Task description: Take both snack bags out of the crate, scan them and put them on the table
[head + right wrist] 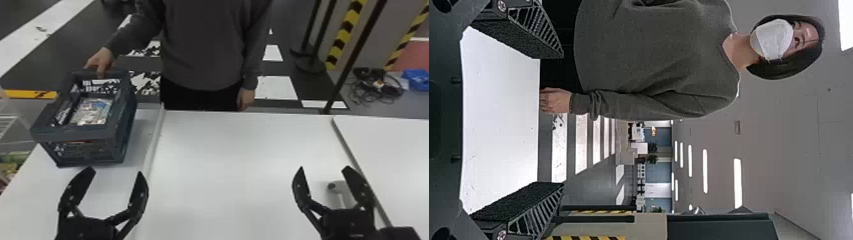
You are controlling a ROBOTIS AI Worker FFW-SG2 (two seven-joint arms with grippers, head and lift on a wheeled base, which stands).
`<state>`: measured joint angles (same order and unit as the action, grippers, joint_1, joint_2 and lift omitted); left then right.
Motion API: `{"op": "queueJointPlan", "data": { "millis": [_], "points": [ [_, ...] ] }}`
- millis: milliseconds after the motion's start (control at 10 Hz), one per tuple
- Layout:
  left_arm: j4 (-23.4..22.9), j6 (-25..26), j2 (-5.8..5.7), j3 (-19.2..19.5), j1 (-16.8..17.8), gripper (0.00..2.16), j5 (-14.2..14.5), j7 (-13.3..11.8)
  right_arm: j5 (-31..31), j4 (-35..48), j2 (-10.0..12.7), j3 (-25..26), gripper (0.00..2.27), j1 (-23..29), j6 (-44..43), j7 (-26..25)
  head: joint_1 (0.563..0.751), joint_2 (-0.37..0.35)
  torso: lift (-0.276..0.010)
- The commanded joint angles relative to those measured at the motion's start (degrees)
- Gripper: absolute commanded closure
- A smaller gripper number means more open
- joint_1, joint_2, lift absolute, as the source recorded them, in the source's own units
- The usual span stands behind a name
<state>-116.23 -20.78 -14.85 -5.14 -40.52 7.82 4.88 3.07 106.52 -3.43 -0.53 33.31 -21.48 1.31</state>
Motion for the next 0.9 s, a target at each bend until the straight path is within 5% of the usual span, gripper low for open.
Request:
{"op": "queueJointPlan", "data": {
  "millis": [0, 800],
  "points": [
    [0.1, 0.0, 0.00, 0.2, 0.0, 0.07, 0.0, -0.5, 0.0, 0.0, 0.0, 0.0, 0.07, 0.0, 0.0, 0.0, 0.695, -0.016, -0.092],
    [0.2, 0.0, 0.18, 0.4, 0.0, 0.08, 0.0, -0.6, 0.0, -0.1, 0.1, 0.0, 0.07, -0.1, 0.4, -0.1, 0.695, -0.014, -0.092]
  ]
}}
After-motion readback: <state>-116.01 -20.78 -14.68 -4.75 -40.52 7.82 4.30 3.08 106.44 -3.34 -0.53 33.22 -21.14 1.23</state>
